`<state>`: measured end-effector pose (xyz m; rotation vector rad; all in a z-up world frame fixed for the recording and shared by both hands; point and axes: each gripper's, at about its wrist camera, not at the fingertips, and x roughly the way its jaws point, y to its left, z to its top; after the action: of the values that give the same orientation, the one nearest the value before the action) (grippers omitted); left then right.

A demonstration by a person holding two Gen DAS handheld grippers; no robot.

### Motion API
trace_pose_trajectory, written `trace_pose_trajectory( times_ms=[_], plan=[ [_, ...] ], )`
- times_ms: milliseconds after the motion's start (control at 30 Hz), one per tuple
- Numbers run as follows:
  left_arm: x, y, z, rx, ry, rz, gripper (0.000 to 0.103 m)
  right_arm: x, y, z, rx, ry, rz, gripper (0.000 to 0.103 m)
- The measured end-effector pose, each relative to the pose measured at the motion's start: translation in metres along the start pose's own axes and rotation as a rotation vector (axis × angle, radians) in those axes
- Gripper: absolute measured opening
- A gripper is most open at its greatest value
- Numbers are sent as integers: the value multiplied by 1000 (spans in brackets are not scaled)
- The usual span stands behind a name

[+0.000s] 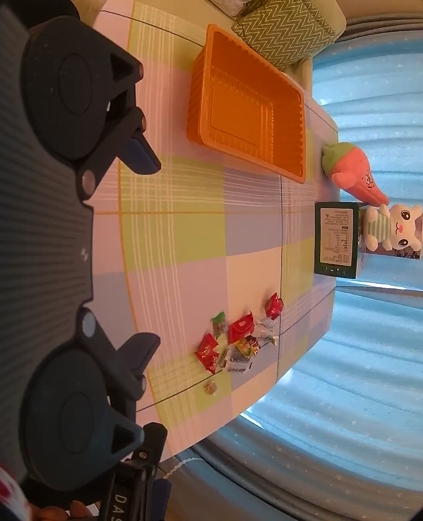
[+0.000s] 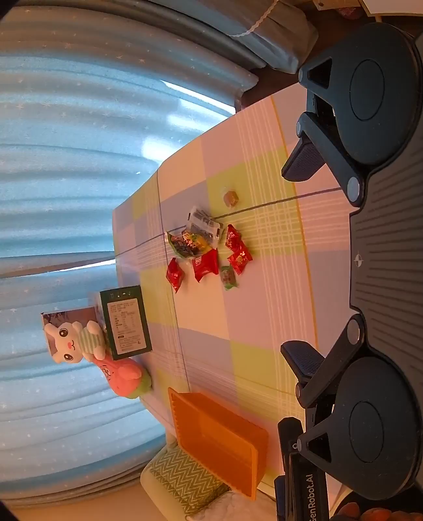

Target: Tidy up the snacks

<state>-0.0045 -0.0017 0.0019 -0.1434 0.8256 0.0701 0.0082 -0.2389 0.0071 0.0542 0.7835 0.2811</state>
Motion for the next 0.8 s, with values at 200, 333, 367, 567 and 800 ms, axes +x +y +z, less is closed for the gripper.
trace_pose_trajectory(
  times_ms=[200,333,367,567,800],
  plan=[
    [0,0,-1,1,-1,0,103,0,1,1,1,1,-2,103],
    [-1,0,0,0,-1,0,103,0,-1,-1,1,2,-3,103],
    [-1,0,0,1,-1,-1,103,0,-1,0,1,3,-3,103],
    [-1,0,1,0,1,-2,103,0,-2,0,2,3,-4,103],
    [-1,-1,2,-4,-1,-2,103,1,-1,0,2,3,-3,103]
  ],
)
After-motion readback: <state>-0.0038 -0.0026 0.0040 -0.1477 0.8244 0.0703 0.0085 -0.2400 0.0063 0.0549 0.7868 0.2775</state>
